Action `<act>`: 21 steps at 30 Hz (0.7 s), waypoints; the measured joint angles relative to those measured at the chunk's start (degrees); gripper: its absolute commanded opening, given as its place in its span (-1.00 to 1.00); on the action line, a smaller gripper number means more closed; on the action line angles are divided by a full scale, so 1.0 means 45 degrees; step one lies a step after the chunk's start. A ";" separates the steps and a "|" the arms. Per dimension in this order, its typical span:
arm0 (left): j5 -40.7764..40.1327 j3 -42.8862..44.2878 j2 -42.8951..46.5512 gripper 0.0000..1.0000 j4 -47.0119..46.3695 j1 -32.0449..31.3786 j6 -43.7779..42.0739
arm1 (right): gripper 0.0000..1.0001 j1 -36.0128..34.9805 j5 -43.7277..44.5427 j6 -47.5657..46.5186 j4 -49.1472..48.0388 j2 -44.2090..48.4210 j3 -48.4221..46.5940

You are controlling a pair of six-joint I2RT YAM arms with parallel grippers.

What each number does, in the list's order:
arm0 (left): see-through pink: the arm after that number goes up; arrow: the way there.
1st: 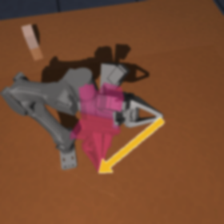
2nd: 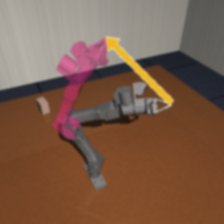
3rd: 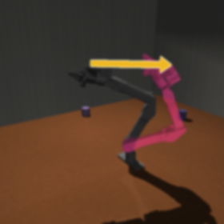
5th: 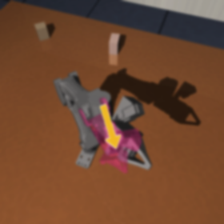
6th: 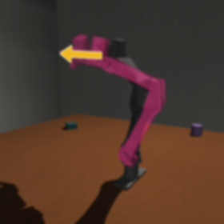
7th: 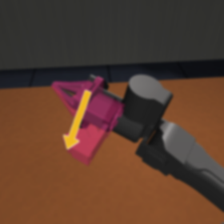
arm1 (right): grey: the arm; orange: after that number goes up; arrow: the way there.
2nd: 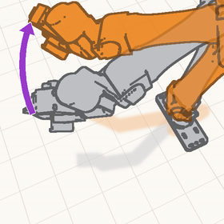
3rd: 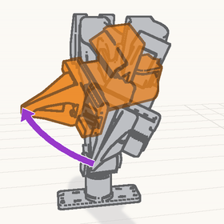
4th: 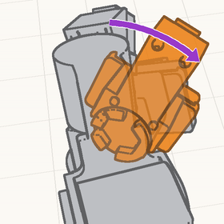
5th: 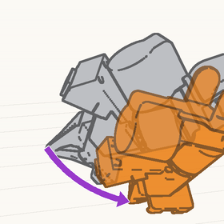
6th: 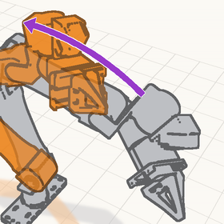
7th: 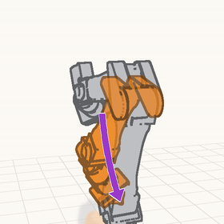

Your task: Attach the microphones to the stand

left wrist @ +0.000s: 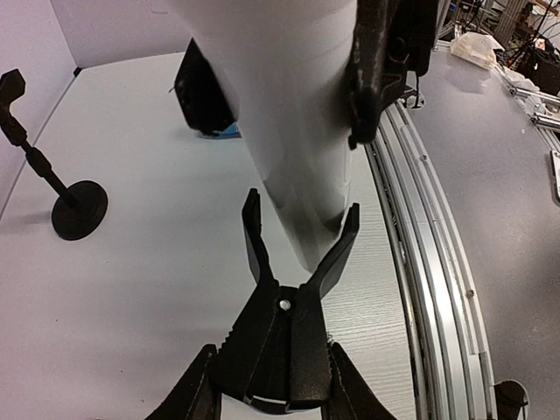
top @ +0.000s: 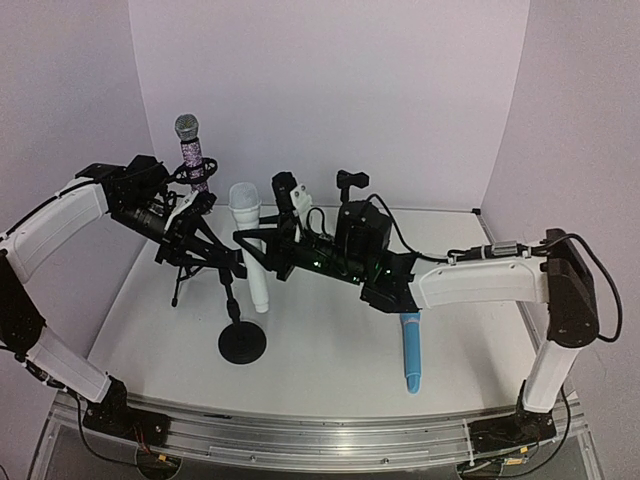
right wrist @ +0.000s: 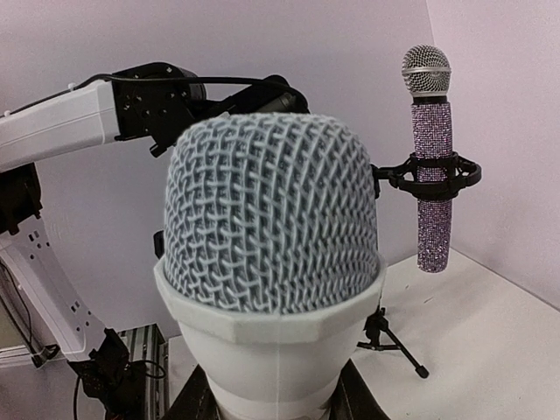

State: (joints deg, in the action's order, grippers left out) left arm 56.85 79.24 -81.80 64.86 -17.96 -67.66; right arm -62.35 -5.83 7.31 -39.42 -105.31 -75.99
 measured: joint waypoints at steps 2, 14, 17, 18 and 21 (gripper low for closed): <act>-0.0002 0.0000 0.0000 -1.00 0.0000 0.0000 0.0008 | -1.00 0.0000 0.0001 -0.0145 -0.0448 -0.0266 0.0000; 0.0010 -0.0049 0.0010 -1.00 -0.0176 0.0023 0.0215 | -1.00 -0.0008 -0.0016 -0.0596 -0.3052 -0.1338 -0.0027; 0.0006 -0.0049 0.0010 -1.00 -0.0229 0.0075 0.0377 | -1.00 -0.0014 -0.0012 -0.0609 -0.3700 -0.1615 -0.0034; 0.0002 -0.0049 0.0010 -1.00 -0.0268 0.0088 0.0409 | -1.00 -0.0012 -0.0007 -0.0605 -0.3908 -0.1698 -0.0034; -0.0018 -0.0049 0.0013 -1.00 -0.0384 0.0138 0.0494 | -1.00 -0.0003 0.0006 -0.0581 -0.4642 -0.1997 -0.0034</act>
State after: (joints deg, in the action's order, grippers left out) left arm 56.77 79.02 -81.74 63.13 -17.33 -65.44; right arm -62.36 -5.80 4.70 -60.31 -114.29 -76.14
